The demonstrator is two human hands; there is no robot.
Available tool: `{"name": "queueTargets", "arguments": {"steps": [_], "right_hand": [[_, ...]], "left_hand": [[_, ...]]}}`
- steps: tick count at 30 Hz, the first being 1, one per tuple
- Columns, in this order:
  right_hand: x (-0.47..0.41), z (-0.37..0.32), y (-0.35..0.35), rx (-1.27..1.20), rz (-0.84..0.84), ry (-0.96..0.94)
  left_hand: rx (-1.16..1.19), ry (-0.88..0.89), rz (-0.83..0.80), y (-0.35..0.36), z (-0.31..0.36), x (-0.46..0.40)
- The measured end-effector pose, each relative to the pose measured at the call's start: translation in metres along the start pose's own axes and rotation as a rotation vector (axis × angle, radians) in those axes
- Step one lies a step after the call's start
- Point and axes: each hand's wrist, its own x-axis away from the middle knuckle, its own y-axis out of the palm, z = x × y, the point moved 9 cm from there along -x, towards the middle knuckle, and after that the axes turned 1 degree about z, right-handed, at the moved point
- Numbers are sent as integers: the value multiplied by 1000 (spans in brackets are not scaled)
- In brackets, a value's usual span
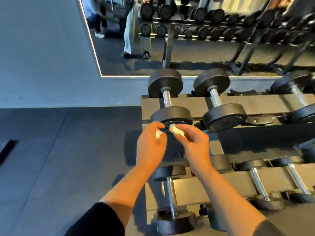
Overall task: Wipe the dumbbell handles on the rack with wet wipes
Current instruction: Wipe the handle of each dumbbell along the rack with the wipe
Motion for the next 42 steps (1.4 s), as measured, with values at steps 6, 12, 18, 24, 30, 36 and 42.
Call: {"name": "queueTargets", "arguments": {"steps": [6, 12, 18, 24, 30, 36, 42], "right_hand": [[-24, -33, 42, -26, 205, -19], [-22, -51, 72, 17, 464, 0], [-30, -63, 66, 106, 622, 6], [-74, -23, 50, 130, 733, 82], [-118, 15, 44, 220, 831, 98], [-153, 20, 35, 310, 908, 130], [-139, 19, 33, 474, 1105, 214]], "left_hand": [[-36, 155, -186, -39, 1, -49], [-74, 264, -303, -77, -4, -99], [-89, 400, -494, -46, 23, -133], [-121, 514, -649, -7, 15, -178], [-267, 730, -808, 33, 19, -229], [-289, 1100, -916, 89, 49, -258], [-214, 1387, -1127, 143, 59, -261]]}}
